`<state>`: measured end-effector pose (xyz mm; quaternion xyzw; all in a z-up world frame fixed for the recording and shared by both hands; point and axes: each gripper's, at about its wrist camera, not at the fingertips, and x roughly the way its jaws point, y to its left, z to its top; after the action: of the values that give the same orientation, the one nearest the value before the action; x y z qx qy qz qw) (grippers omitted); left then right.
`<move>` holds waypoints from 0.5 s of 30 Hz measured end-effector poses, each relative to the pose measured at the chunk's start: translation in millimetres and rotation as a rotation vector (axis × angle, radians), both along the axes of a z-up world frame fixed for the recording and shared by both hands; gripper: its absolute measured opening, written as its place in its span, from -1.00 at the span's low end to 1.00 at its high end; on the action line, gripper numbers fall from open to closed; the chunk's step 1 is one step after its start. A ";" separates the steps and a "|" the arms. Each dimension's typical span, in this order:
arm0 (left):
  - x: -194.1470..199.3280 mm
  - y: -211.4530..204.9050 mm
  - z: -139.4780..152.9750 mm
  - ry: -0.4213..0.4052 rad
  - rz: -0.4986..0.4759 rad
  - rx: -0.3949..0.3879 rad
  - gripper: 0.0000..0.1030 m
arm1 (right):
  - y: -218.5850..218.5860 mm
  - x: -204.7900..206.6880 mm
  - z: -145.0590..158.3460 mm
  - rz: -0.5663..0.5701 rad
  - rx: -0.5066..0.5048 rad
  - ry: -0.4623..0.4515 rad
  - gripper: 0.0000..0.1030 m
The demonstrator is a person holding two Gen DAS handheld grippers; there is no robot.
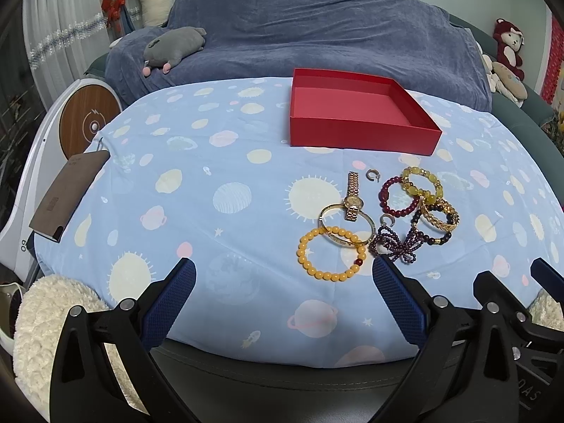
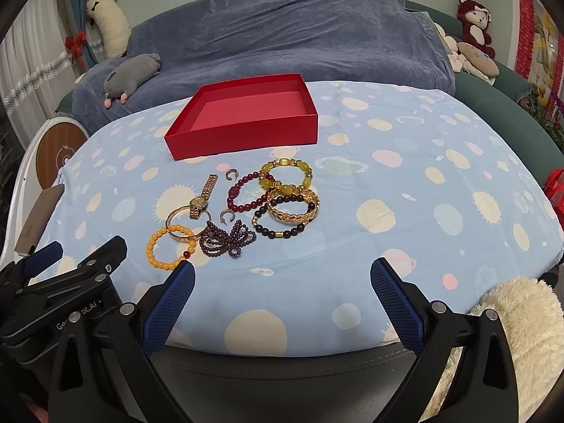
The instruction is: Organize jewelry
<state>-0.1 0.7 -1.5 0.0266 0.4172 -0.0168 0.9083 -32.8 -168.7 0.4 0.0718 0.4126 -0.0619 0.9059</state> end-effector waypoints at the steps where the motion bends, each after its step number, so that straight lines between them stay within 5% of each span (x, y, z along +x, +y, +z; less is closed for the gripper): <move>1: 0.0 0.1 0.2 -0.001 -0.001 0.000 0.86 | -0.1 -0.2 -0.2 0.001 0.002 -0.001 0.87; 15: -0.4 -0.3 -0.6 -0.005 -0.004 0.008 0.86 | 0.5 -0.1 -0.5 0.002 0.000 0.000 0.87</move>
<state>-0.5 0.3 -2.2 0.0311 0.4148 -0.0170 0.9092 -32.9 -168.1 -0.1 0.0713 0.4125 -0.0612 0.9061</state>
